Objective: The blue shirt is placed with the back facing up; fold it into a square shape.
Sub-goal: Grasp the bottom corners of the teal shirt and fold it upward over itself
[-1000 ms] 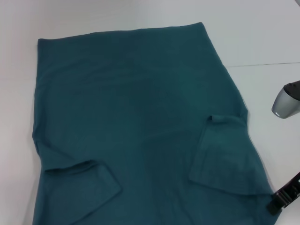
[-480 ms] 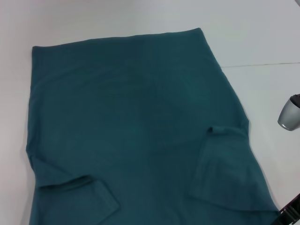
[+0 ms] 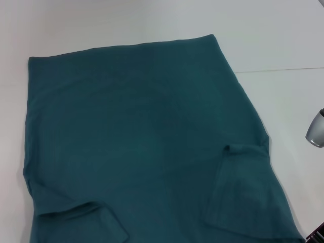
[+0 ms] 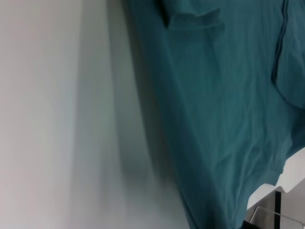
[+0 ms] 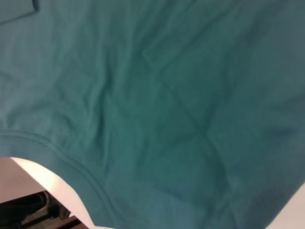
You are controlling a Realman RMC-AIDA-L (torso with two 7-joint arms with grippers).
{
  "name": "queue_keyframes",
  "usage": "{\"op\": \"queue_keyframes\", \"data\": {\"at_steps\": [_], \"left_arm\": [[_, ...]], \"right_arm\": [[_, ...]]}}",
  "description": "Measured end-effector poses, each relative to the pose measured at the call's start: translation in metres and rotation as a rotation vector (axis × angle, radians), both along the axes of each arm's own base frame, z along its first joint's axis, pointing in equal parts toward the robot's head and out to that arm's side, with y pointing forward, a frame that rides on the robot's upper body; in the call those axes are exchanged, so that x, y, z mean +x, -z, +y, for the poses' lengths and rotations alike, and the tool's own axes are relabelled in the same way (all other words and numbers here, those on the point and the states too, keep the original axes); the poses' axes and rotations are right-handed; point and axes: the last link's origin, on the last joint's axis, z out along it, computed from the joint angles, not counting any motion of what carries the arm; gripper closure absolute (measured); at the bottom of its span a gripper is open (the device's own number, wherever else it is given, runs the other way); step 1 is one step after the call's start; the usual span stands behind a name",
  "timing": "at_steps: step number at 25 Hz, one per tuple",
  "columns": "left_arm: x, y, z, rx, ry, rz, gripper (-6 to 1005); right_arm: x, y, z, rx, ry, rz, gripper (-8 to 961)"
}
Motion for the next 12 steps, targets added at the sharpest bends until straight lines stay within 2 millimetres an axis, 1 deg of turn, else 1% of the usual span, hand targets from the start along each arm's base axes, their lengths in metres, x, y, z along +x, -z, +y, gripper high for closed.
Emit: {"op": "queue_keyframes", "data": {"at_steps": [3,6,10,12], "left_arm": [[0.001,-0.003,0.003,0.006,0.007,-0.003,976],[0.002,-0.008,0.006,0.021,0.009,-0.007,976],[0.004,-0.023,0.018,0.093,0.018,-0.022,976],[0.007,-0.033,0.028,0.147,0.031,-0.033,976]], "right_arm": [[0.000,-0.004,0.000,0.006,-0.012,0.030,888],[-0.001,-0.014,0.004,0.040,-0.034,0.063,888],[-0.006,-0.031,0.014,0.115,-0.087,0.139,888],[-0.009,-0.041,0.022,0.167,-0.113,0.176,888]]}}
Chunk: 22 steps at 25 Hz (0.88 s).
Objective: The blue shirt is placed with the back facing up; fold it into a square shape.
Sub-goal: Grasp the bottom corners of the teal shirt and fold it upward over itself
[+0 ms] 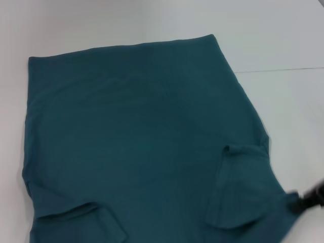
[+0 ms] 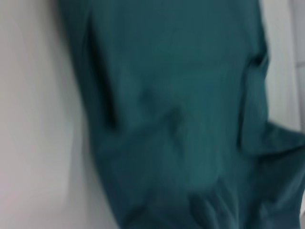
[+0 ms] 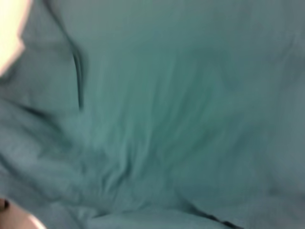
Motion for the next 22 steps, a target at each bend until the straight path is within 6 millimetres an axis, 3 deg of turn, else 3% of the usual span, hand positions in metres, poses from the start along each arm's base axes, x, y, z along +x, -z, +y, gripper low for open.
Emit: {"op": "queue_keyframes", "data": {"at_steps": [6,16,22], "left_arm": [[0.021,-0.030,0.036,0.140,0.100,-0.020,976],[0.052,-0.053,0.074,0.241,0.230,-0.030,975],[0.058,-0.064,0.100,0.379,0.260,0.012,975]], "right_arm": [[-0.015,-0.019,0.020,0.109,-0.062,0.074,887],[-0.031,-0.040,0.042,0.276,-0.094,0.134,888],[-0.034,-0.053,0.062,0.441,-0.096,0.177,888]]}}
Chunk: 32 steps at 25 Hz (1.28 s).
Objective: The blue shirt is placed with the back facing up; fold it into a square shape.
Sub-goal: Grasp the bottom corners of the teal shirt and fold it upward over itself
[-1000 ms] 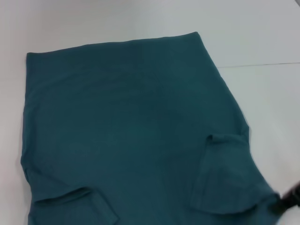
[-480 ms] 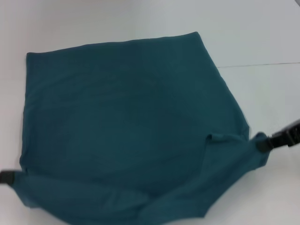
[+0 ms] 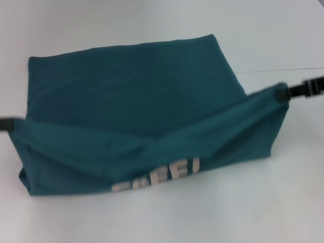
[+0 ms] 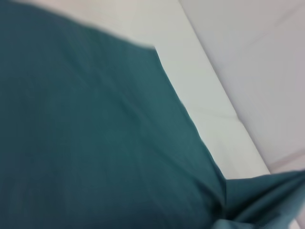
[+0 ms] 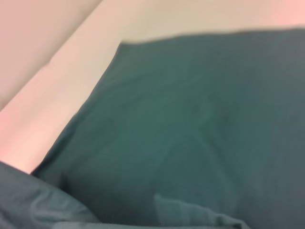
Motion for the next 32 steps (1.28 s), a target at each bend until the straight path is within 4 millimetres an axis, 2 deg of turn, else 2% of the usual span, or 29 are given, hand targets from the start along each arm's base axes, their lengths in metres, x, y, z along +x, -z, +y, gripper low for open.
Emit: {"op": "queue_keyframes", "data": {"at_steps": [9,16,23,28,32], "left_arm": [[0.010,-0.006,0.036,0.202,0.083,0.037,976],[0.019,0.007,0.063,0.281,0.156,0.111,975],[0.022,0.028,0.086,0.350,0.178,0.246,975],[0.019,0.037,0.095,0.395,0.181,0.306,976],[0.017,0.044,0.099,0.395,0.180,0.320,976]], "right_arm": [[-0.004,-0.003,0.034,0.219,0.026,0.046,887],[-0.007,0.017,0.057,0.289,0.037,0.046,887],[-0.009,0.042,0.071,0.343,0.041,0.023,887],[-0.006,0.056,0.078,0.346,0.051,0.015,888],[-0.013,0.068,0.080,0.301,-0.027,-0.032,888]]}}
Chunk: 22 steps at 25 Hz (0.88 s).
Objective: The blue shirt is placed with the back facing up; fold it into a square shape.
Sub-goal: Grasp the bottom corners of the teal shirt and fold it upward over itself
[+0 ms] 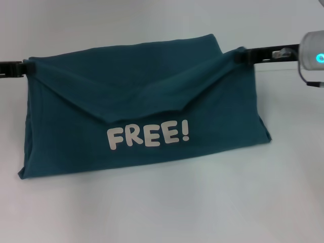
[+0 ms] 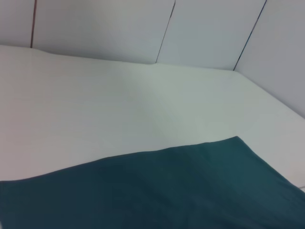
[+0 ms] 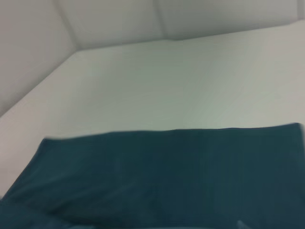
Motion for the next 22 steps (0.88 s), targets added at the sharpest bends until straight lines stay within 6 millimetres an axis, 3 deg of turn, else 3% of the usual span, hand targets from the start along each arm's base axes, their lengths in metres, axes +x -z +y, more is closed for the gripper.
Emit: {"op": "queue_keyframes", "data": {"at_steps": [8,18,22], "left_arm": [[-0.001,0.001,0.001,0.002,0.000,0.003,975],[-0.004,0.003,0.000,-0.001,-0.005,0.011,976],[-0.005,0.006,0.002,0.014,-0.006,0.033,977]], "right_arm": [[-0.034,0.022,-0.005,-0.099,-0.264,-0.014,887],[0.021,0.021,0.004,-0.048,-0.014,-0.014,888],[0.030,0.021,0.005,-0.023,0.019,-0.029,888]]}}
